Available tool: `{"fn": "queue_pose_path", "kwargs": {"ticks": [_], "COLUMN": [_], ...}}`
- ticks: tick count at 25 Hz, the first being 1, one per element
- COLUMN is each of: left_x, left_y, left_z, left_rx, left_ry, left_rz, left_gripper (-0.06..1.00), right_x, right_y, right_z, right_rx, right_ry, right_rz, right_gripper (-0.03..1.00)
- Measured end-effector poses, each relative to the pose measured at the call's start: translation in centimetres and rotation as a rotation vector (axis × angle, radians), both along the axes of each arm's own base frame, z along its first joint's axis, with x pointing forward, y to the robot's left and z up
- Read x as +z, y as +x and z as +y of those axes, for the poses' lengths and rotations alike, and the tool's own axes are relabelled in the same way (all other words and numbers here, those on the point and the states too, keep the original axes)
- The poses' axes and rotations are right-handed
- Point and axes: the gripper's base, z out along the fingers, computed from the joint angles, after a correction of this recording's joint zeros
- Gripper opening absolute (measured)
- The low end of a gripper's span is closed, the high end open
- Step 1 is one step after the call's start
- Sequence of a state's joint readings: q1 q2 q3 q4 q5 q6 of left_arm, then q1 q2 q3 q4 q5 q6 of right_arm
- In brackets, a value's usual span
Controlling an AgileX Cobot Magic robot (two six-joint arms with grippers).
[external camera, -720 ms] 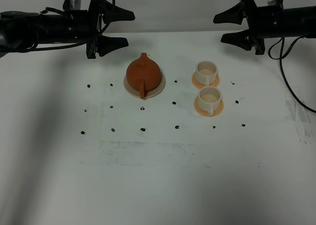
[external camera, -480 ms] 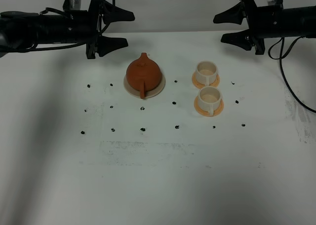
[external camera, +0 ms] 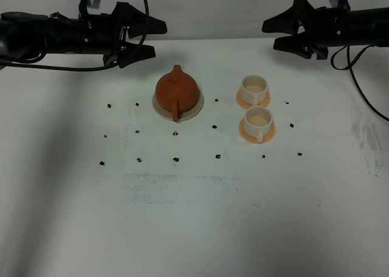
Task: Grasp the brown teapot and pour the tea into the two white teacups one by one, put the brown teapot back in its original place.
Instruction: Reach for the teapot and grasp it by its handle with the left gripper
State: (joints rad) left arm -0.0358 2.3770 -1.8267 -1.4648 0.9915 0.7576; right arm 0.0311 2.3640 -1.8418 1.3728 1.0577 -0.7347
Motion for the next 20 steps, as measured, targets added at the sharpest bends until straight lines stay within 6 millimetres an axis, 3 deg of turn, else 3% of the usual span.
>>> {"fn": "queue_pose_path", "kwargs": {"ticks": [5,10,16,20], "left_x": [1.9,4.0,5.7,6.7], "left_y": [1.0,1.8,2.3,2.1], "left_z": [0.1,0.6,1.3,1.9], "left_rx": [-0.046,-0.111,-0.159,-0.155], "left_ry": [0.113,0.321,0.626,0.720], "left_rz": [-0.214,-0.355,-0.405,-0.406], "left_gripper": [0.69,0.66,0.66,0.66], "right_x": [1.5,3.4,6.0,7.6], "right_y": [0.8,1.9,2.7,2.0], "right_z": [-0.3,-1.6,-3.3,-4.0], "right_rx": [0.071,0.125,0.133,0.144], "right_ry": [-0.142,-0.438,-0.792,-0.940], "right_rz": [-0.199,-0.331,-0.394,-0.371], "right_gripper": [0.58,0.57,0.56,0.56]}}
